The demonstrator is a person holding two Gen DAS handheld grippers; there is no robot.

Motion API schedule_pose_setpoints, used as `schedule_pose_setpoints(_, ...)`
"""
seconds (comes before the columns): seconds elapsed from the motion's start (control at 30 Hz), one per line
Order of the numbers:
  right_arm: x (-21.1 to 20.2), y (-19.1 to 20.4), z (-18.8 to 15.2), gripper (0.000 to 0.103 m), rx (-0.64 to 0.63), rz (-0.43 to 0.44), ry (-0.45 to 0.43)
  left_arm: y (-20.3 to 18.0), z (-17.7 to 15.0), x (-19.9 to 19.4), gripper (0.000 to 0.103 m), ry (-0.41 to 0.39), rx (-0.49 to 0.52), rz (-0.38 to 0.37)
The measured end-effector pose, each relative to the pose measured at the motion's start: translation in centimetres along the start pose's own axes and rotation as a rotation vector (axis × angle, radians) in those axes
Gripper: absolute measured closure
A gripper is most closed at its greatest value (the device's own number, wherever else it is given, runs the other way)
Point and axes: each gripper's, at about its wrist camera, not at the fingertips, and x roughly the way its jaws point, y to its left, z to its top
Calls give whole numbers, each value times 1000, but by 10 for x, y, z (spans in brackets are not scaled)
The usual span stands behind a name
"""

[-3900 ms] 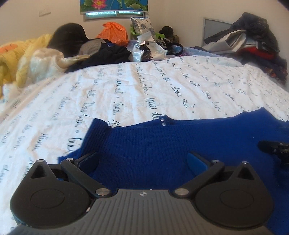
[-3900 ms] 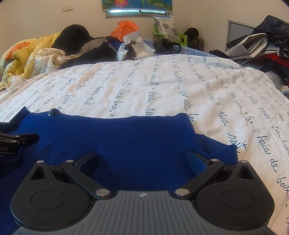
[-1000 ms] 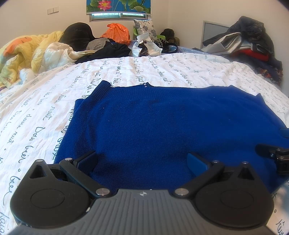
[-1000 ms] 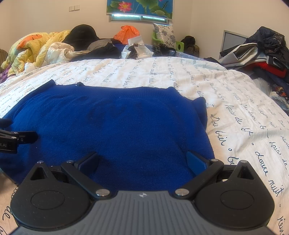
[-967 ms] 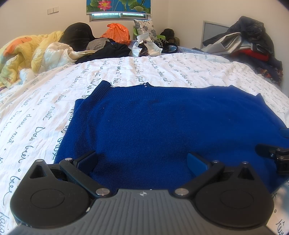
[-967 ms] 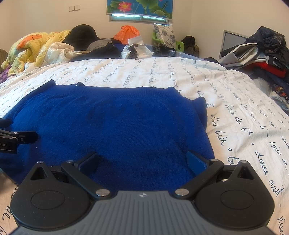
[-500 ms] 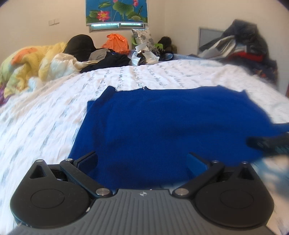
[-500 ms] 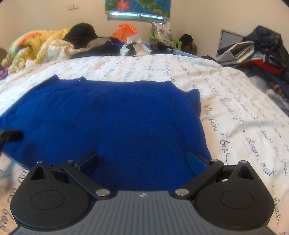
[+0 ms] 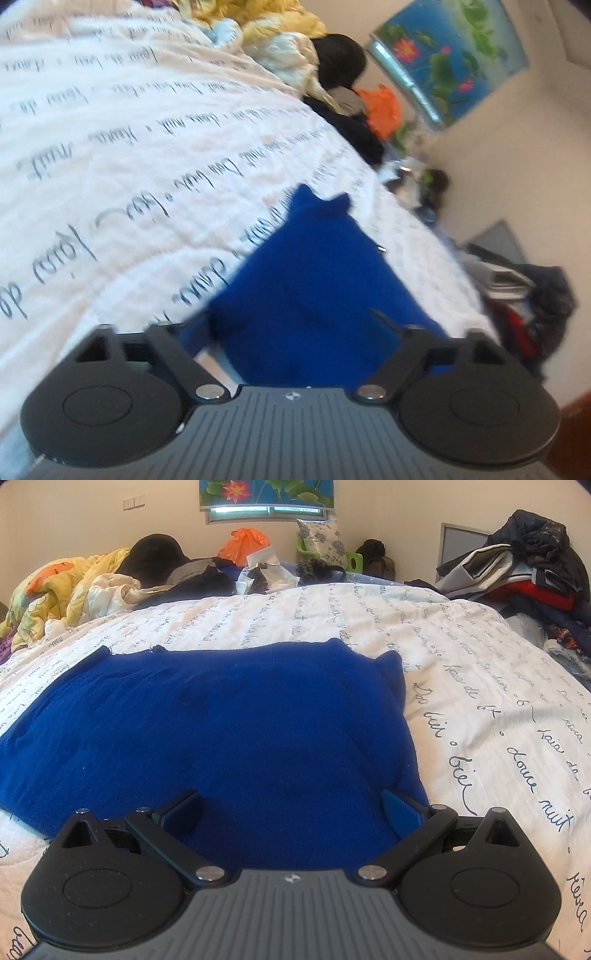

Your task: Fold small clothes

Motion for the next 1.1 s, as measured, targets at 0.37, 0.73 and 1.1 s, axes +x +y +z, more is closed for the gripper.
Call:
schedule_pose_setpoints(0.37,-10,-82,6,0,519,365,-33,-139,-41,-10,95,-150,585,55)
schedule_pose_setpoints(0.73,65,-167,69,0,750,766,239,-235,-220,23,94,35,1166,-277)
schedule_pose_setpoints(1.1,108,-143,100,88,545,661,375,-250,-232,15,95,22,1228,-322)
